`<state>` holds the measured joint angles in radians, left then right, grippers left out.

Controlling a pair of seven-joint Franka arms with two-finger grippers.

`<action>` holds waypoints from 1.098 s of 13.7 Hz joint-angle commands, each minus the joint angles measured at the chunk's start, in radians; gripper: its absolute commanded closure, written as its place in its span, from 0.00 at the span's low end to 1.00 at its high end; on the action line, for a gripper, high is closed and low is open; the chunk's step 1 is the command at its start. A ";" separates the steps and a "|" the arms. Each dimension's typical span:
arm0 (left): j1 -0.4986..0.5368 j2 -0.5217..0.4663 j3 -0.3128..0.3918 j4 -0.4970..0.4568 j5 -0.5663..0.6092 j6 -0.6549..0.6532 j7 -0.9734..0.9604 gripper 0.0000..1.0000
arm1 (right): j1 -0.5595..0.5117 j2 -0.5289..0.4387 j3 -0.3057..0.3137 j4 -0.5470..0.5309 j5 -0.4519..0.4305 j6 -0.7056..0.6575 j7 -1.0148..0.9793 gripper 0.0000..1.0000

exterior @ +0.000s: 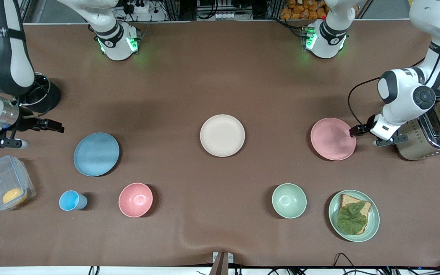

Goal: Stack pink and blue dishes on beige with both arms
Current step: 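Reach the left gripper to the pink plate while the right gripper reaches the blue plate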

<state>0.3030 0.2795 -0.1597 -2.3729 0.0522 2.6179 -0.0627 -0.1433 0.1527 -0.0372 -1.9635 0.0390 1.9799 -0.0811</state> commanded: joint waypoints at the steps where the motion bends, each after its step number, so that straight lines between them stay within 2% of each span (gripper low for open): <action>1: 0.001 0.044 -0.004 0.012 -0.011 0.037 0.018 0.31 | -0.039 0.059 0.016 0.008 0.013 0.043 -0.006 0.00; 5: -0.005 0.061 -0.004 0.024 -0.011 0.047 0.017 0.61 | -0.051 0.119 0.016 0.008 0.002 0.118 -0.009 0.00; 6: -0.007 0.067 -0.004 0.026 -0.011 0.047 0.017 0.75 | -0.055 0.133 0.016 0.008 0.001 0.132 -0.009 0.00; 7: -0.008 0.066 -0.004 0.027 -0.011 0.045 0.018 0.96 | -0.056 0.145 0.016 0.008 -0.001 0.152 -0.011 0.00; 8: -0.010 0.066 -0.006 0.032 -0.011 0.044 0.014 1.00 | -0.059 0.165 0.014 0.008 -0.001 0.178 -0.017 0.00; 11: -0.004 0.020 -0.044 0.037 -0.011 0.019 0.020 1.00 | -0.084 0.206 0.016 0.009 -0.001 0.233 -0.058 0.00; 15: 0.001 -0.135 -0.164 0.072 -0.032 -0.164 0.011 1.00 | -0.078 0.263 0.017 0.011 0.016 0.246 -0.051 0.00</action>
<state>0.2980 0.2443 -0.2658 -2.3075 0.0518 2.5556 -0.0582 -0.2097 0.3944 -0.0355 -1.9631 0.0387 2.2217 -0.1234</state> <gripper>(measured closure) 0.943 0.000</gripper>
